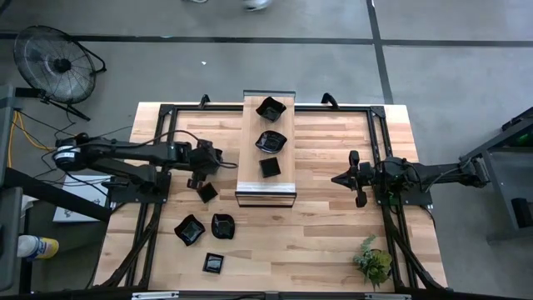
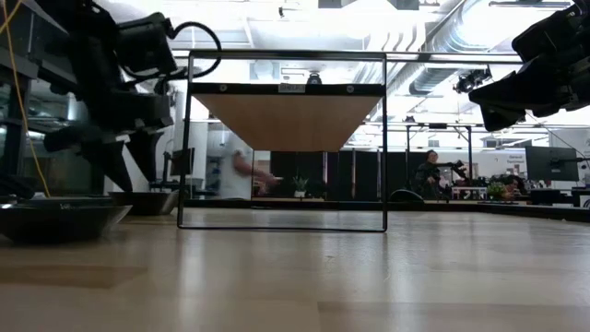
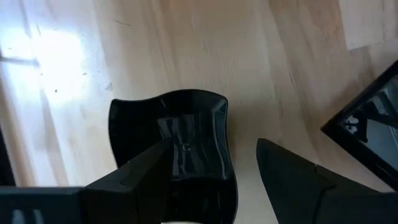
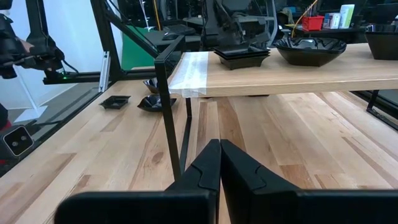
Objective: Pick & Place Mini shaped plates
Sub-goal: Stack the distorted square plate on top of the stacked distorted square plates on the shelf
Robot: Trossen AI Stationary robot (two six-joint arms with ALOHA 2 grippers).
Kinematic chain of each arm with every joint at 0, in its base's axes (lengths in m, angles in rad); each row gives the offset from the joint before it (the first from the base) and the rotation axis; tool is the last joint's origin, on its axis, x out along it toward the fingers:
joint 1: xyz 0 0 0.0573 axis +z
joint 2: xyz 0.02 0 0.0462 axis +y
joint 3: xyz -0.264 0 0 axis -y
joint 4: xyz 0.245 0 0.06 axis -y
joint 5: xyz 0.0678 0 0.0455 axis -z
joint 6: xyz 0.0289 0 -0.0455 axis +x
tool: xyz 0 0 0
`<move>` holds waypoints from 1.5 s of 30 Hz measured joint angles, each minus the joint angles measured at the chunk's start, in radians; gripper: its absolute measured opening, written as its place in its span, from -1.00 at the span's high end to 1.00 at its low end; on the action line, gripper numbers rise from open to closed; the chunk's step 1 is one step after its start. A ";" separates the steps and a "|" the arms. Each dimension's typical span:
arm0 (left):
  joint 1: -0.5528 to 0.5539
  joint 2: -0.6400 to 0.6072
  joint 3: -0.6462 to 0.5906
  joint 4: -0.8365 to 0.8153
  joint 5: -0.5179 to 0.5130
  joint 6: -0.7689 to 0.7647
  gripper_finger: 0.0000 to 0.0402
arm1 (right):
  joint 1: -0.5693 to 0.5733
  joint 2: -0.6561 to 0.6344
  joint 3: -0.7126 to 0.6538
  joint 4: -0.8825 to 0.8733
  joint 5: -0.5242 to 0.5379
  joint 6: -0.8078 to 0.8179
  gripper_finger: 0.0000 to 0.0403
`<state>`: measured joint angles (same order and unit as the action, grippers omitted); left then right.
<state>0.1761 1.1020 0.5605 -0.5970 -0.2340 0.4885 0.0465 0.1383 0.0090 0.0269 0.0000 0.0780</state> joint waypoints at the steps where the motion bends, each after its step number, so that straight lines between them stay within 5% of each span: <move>1: 0.000 0.006 -0.003 0.006 0.000 0.000 -0.12 | 0.000 0.000 0.000 0.000 0.000 0.000 0.99; 22: 0.055 0.132 -0.004 0.030 0.011 -0.075 -0.10 | 0.000 0.000 0.000 0.000 0.000 0.000 0.96; 45: 0.055 0.131 0.002 0.019 0.044 -0.103 0.73 | 0.000 0.000 0.000 0.000 0.000 0.000 0.96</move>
<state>0.2310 1.2335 0.5629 -0.5781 -0.1902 0.3854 0.0467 0.1383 0.0090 0.0269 0.0002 0.0780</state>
